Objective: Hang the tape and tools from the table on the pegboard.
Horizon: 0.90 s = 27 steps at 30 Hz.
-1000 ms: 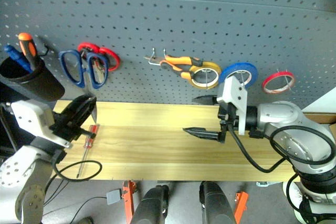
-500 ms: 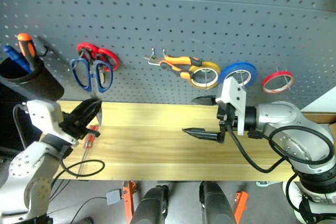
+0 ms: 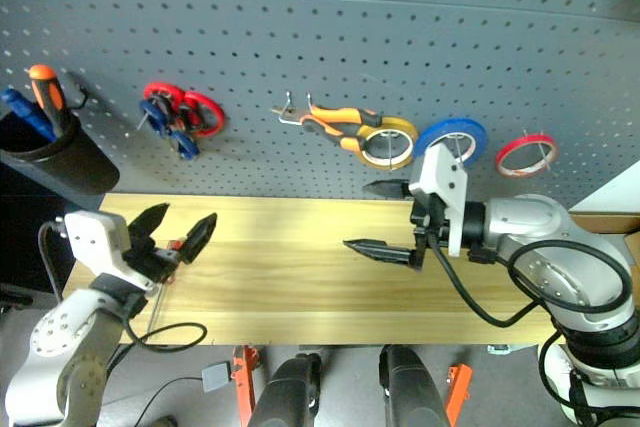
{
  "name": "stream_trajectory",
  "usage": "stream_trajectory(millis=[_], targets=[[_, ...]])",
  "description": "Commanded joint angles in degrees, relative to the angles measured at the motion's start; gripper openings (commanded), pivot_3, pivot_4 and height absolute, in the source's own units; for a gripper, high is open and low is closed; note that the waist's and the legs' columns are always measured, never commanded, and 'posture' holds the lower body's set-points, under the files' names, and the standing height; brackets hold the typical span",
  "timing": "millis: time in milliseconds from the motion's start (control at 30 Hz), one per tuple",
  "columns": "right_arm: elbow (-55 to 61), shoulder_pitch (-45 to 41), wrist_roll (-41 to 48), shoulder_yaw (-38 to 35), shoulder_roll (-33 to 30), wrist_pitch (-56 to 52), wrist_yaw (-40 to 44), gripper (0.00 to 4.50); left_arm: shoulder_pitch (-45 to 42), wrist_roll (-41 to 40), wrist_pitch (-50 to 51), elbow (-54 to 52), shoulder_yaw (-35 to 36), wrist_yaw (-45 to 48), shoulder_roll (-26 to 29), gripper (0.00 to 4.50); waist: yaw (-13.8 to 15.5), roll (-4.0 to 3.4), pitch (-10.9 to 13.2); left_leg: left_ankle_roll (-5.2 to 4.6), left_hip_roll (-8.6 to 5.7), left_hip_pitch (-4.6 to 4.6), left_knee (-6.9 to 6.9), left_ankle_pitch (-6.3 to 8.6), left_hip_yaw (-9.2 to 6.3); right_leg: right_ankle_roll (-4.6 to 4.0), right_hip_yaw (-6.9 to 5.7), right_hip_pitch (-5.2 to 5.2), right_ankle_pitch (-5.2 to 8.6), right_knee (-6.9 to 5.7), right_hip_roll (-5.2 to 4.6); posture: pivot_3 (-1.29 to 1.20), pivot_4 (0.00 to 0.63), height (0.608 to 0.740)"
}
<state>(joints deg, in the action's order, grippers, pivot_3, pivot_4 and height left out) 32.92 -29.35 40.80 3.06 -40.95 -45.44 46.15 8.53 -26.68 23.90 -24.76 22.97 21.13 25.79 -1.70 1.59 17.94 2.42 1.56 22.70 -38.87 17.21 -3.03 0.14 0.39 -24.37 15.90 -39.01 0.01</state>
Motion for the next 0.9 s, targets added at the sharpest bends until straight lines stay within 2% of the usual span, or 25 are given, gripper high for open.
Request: stream_trajectory(millis=[33, 200, 333, 567, 733, 900], targets=[[1.9, 0.0, 1.1, -1.3, 0.2, 0.6, 0.0, 4.50, 4.4, 3.5, 8.7, 0.0, 0.2, -5.2, 1.3, 4.47, -0.1, 0.00, 0.0, 0.00, 0.00, 0.00, 0.00, 0.00, 0.00, 0.00, 0.00, 0.00, 0.00, 0.00, 0.00, -0.02, 0.285, 0.740], [2.9, 0.6, 2.2, 0.0, 0.3, -1.6, -0.7, 4.50, 5.0, 7.1, 20.0, 3.8, -0.9, -7.7, 5.9, 4.47, 0.2, 0.01, 0.0, -0.03, 0.00, 0.00, 0.00, 0.01, -0.09, 0.00, -0.07, 0.00, 0.00, -0.05, 0.02, -0.03, 0.286, 0.740], [4.3, 0.6, 3.7, 1.8, 1.1, -6.2, -3.1, 4.50, -3.5, 8.3, 25.7, 11.8, -4.0, -5.8, 10.8, 4.47, 0.6, 0.01, 0.0, -0.02, -0.04, 0.01, -0.06, -0.02, -0.20, -0.04, -0.15, 0.04, -0.02, -0.08, 0.01, -0.03, 0.290, 0.740], [5.5, -2.2, 5.5, 3.9, 3.7, -12.0, -7.2, 4.50, -19.3, 10.9, 26.1, 28.8, -9.7, -2.6, 12.8, 4.47, 0.1, 0.01, 0.0, 0.01, -0.02, 0.04, -0.06, -0.05, -0.17, -0.07, -0.19, 0.01, -0.09, -0.06, 0.01, -0.04, 0.297, 0.740], [5.2, -3.9, 6.2, 3.9, 4.2, -14.3, -8.8, 4.50, -25.6, 12.1, 24.7, 39.9, -10.7, -0.1, 13.9, 4.47, -0.5, 0.01, 0.0, 0.01, 0.02, 0.09, -0.03, -0.05, -0.09, -0.08, -0.17, -0.07, -0.08, -0.02, 0.01, -0.06, 0.306, 0.740], [5.7, -3.2, 6.7, 3.4, 3.8, -14.8, -9.6, 4.50, -29.1, 13.1, 20.0, 44.9, -9.9, 1.1, 15.5, 4.47, -0.5, 0.01, 0.0, -0.01, 0.02, 0.13, -0.05, -0.04, -0.12, -0.08, -0.18, -0.10, -0.09, -0.03, -0.01, -0.07, 0.317, 0.740]])
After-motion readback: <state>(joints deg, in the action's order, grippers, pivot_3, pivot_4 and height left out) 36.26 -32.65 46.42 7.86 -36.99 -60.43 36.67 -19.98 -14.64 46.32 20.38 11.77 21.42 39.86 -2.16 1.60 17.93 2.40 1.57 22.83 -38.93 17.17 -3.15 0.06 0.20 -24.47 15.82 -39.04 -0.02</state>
